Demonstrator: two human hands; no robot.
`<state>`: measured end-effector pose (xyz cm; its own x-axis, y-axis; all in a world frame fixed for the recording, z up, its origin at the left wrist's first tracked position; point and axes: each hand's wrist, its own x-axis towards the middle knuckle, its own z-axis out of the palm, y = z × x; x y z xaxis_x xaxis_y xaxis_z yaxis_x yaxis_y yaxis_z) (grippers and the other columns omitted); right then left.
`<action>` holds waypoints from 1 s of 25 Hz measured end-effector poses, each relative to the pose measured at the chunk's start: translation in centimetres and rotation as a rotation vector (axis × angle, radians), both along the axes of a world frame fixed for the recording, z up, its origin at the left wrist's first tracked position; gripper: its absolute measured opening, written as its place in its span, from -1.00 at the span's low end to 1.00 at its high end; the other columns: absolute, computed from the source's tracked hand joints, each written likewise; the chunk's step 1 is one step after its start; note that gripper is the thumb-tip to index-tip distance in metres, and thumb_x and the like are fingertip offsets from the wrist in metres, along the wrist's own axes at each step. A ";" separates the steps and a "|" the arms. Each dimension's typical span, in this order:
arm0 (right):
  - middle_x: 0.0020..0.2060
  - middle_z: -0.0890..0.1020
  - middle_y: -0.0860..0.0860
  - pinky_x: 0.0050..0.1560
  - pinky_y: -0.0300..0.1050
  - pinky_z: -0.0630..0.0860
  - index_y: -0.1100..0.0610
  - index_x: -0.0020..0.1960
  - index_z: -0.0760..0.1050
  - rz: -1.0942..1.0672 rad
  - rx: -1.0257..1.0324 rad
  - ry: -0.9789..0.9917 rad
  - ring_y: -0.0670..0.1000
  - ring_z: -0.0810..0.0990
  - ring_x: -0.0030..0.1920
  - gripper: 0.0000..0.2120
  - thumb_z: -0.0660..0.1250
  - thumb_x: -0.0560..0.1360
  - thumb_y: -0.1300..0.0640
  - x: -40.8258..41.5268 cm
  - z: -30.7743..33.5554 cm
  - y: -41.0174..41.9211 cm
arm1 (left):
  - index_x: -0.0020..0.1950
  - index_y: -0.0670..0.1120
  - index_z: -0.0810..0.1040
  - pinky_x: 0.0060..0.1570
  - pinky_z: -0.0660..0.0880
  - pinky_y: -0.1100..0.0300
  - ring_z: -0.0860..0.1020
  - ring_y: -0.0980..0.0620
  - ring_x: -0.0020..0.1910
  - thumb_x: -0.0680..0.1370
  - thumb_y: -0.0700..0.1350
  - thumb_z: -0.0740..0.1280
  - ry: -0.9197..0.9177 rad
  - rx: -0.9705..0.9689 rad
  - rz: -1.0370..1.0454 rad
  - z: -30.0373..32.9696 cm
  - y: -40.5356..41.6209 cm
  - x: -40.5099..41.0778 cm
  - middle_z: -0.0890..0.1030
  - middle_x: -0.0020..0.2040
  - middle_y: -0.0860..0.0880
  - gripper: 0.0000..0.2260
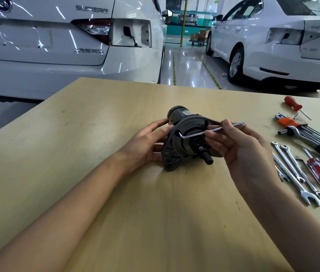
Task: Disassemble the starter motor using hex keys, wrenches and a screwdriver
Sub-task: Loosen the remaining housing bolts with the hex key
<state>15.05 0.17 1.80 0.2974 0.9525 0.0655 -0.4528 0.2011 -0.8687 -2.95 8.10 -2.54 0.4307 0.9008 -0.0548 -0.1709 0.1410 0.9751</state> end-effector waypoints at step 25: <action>-0.21 0.64 0.04 -0.17 -0.22 0.46 0.17 0.10 0.62 -0.156 0.457 -1.356 0.00 0.59 -0.27 -0.82 0.37 0.50 0.23 -5.3 6.0 2.6 | 0.19 -0.03 0.50 -0.34 0.55 0.19 0.60 0.08 -0.29 0.48 0.01 0.29 0.056 0.063 -0.077 -0.4 0.2 -0.1 0.66 -0.22 0.02 -0.69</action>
<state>9.71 2.81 7.84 -0.1435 0.7349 0.6628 0.7079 0.5443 -0.4502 -3.06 8.31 -2.97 0.4970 0.8674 -0.0245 -0.1072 0.0894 0.9902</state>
